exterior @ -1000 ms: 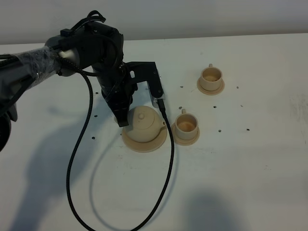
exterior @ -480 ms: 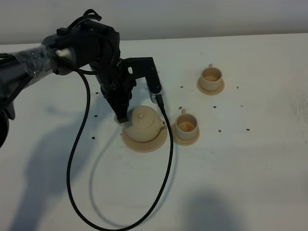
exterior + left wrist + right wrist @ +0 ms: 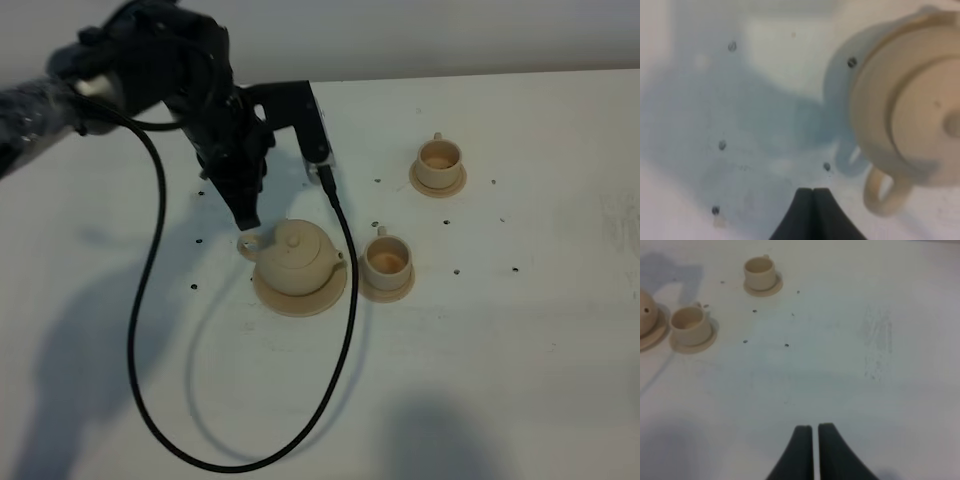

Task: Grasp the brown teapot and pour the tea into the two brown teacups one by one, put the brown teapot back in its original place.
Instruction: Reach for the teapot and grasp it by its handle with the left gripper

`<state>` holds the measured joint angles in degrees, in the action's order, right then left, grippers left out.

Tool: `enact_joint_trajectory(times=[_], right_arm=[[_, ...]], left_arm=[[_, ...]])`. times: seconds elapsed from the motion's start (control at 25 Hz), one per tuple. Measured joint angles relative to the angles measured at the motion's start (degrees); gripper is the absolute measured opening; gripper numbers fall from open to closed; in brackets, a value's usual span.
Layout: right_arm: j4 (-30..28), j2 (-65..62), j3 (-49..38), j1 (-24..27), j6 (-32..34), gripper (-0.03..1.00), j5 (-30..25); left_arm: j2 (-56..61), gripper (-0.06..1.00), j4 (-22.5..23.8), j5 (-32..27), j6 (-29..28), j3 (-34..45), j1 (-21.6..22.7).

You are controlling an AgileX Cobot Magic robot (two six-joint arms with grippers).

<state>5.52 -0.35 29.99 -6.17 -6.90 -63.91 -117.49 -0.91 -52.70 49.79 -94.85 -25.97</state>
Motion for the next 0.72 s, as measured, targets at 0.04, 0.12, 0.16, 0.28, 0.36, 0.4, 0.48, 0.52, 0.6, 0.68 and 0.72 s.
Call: enact_joint_trajectory(times=[0.04,0.12,0.16,0.28,0.36,0.4,0.48,0.52,0.6,0.68,0.72], right_arm=[[0.00,0.00,0.00,0.00,0.00,0.03,0.00],[0.00,0.00,0.00,0.00,0.00,0.03,0.00],[0.00,0.00,0.00,0.00,0.00,0.03,0.00],[0.00,0.00,0.00,0.00,0.00,0.03,0.00],[0.00,0.00,0.00,0.00,0.00,0.03,0.00],[0.00,0.00,0.00,0.00,0.00,0.03,0.00],[0.00,0.00,0.00,0.00,0.00,0.03,0.00],[0.00,0.00,0.00,0.00,0.00,0.03,0.00],[0.00,0.00,0.00,0.00,0.00,0.03,0.00],[0.00,0.00,0.00,0.00,0.00,0.03,0.00],[0.00,0.00,0.00,0.00,0.00,0.03,0.00]], left_arm=[[0.68,-0.03,0.00,-1.11,0.00,0.00,0.13],[1.53,-0.01,0.00,-2.87,0.11,0.00,0.31],[1.85,0.01,0.00,-3.61,0.23,0.00,0.31],[2.24,0.10,-0.04,-5.36,0.59,-0.04,0.31],[2.28,0.18,-0.28,-6.29,0.66,-0.04,0.31],[2.28,0.21,-0.46,-6.49,0.66,-0.04,0.31],[2.35,0.28,-1.01,-6.65,0.71,-0.04,0.31],[2.35,0.30,-1.07,-6.70,0.86,-0.04,0.31],[2.35,0.32,-1.07,-7.10,2.61,-0.04,0.22],[2.35,0.32,-1.01,-7.93,4.78,-0.04,0.03],[2.35,0.32,-0.85,-8.14,5.83,-0.04,-0.19]])
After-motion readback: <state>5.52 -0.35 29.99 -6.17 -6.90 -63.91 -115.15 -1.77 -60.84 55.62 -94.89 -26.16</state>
